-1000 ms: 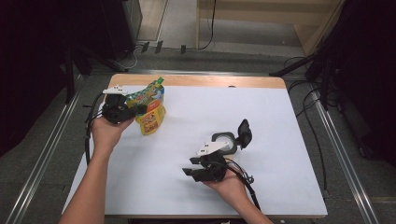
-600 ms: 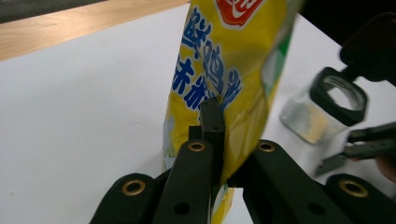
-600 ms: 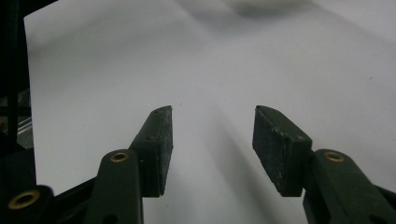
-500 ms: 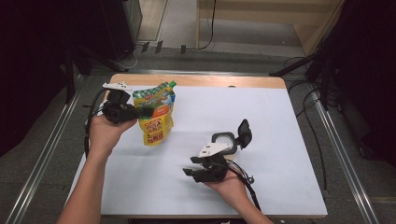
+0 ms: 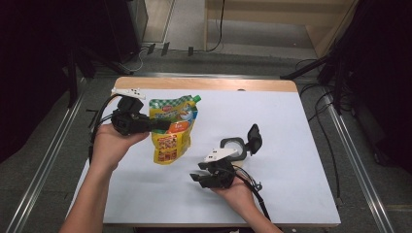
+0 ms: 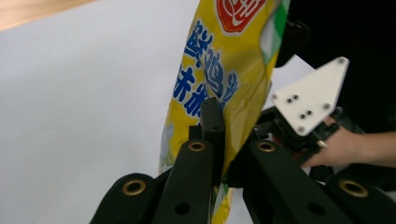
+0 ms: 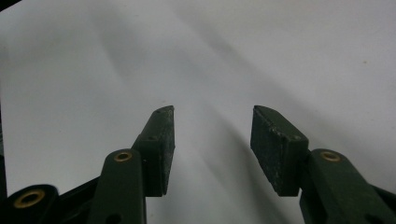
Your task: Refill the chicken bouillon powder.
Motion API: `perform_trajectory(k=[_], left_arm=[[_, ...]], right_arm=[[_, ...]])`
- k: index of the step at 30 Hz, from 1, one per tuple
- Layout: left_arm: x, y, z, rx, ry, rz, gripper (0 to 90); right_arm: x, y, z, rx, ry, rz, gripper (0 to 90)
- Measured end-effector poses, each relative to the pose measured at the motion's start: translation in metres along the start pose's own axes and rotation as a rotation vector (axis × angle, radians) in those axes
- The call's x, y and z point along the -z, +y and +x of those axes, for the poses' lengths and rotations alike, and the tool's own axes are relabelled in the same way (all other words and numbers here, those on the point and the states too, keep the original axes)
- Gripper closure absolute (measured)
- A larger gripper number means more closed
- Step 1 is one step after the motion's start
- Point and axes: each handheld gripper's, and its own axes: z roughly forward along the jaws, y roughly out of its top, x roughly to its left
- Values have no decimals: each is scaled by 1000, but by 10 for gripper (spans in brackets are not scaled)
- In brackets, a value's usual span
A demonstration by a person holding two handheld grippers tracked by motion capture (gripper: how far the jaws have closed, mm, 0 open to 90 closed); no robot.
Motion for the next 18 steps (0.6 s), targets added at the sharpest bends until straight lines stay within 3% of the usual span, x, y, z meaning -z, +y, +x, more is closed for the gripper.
perform_trajectory(k=[5,11,15,18], left_arm=[[-6,1,-11,-11,-65,5,900],[-10,3,-28,-26,-99,22,900],[-10,3,-38,-37,-131,37,900],[-10,3,-42,-19,-163,39,900]], right_arm=[[-1,0,-2,-8,-13,-16,529],[-2,-2,-6,-21,-39,-44,534],[-2,-1,-5,-6,-60,-63,543],[-2,-2,-4,14,-76,-81,548]])
